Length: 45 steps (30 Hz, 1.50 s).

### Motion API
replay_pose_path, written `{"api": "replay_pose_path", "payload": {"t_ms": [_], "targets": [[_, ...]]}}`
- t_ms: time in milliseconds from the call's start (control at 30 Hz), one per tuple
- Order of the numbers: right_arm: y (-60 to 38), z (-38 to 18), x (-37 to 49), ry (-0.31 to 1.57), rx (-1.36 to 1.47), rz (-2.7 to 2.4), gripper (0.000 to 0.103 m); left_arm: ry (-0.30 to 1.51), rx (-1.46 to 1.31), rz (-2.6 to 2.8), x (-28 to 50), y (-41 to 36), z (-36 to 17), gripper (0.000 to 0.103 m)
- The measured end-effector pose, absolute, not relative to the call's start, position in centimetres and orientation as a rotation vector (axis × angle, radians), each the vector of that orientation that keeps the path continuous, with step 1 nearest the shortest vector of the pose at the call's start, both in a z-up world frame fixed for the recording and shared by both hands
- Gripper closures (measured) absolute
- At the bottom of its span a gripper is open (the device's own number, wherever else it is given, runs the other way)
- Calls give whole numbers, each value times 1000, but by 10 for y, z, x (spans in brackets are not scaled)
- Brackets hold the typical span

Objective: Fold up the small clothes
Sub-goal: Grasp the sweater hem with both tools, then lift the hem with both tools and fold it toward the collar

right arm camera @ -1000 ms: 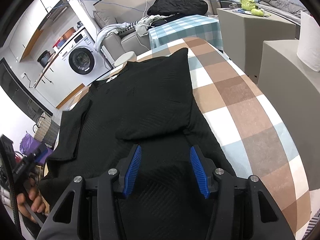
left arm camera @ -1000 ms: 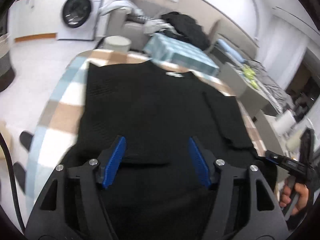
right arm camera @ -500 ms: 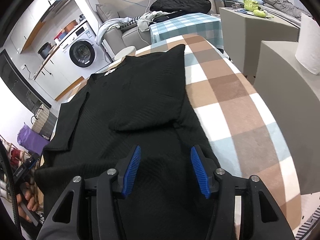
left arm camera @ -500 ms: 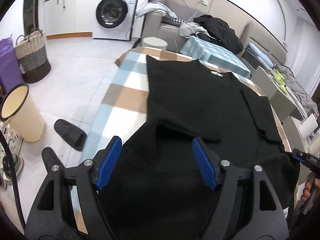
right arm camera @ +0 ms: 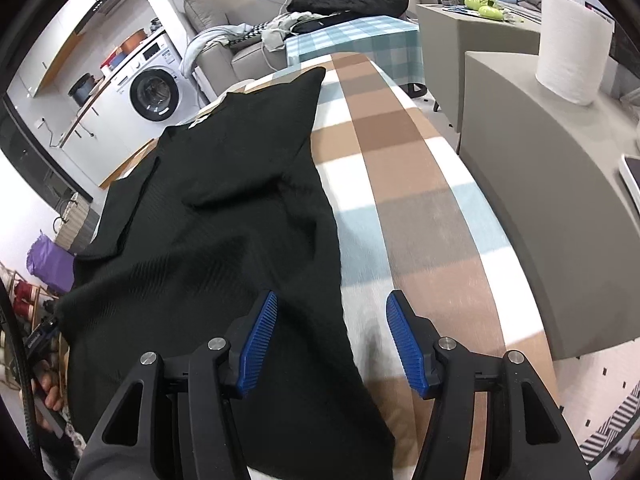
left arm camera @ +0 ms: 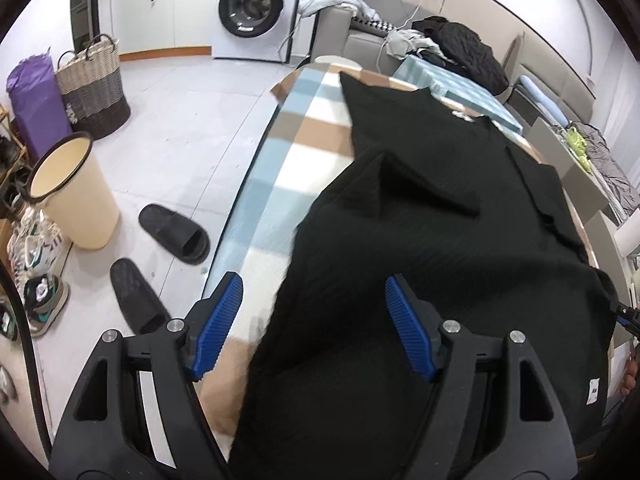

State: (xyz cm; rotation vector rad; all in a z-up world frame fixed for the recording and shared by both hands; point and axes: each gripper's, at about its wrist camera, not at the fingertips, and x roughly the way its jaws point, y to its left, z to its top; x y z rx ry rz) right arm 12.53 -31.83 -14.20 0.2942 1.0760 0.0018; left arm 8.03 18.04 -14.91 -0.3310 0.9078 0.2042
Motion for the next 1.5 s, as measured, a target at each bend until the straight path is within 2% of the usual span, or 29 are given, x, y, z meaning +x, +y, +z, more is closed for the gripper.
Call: {"api": "replay_pose_path", "payload": {"t_ms": [667,700,733,767,800,833,867,900,1233,1500], "targets": [[-282,-156,113,1079,128,164,45,975,-228,134,69,138,-160,33],[-280,-157,114,1074,114,157,47,973,-227,132,69,138,-159,35],[-280,-158,114,1072,102,153,56,972,-226,131,70,137,-159,42],[-278,-159,115,1072,89,153,69,970,-228,127,70,138,-159,55],[-278,-160,116,1066,78,151,74,968,-229,124,70,139,-158,64],[-278,-160,116,1055,73,149,80,966,-231,126,71,140,-158,79],[-279,-159,116,1042,78,154,90,962,-234,126,71,142,-157,94],[-281,-157,117,1028,89,147,96,954,-241,125,71,144,-156,99],[-307,-111,101,800,234,196,99,786,-325,136,45,171,-113,101],[-307,-126,110,888,241,187,98,822,-345,116,42,174,-119,100]]}}
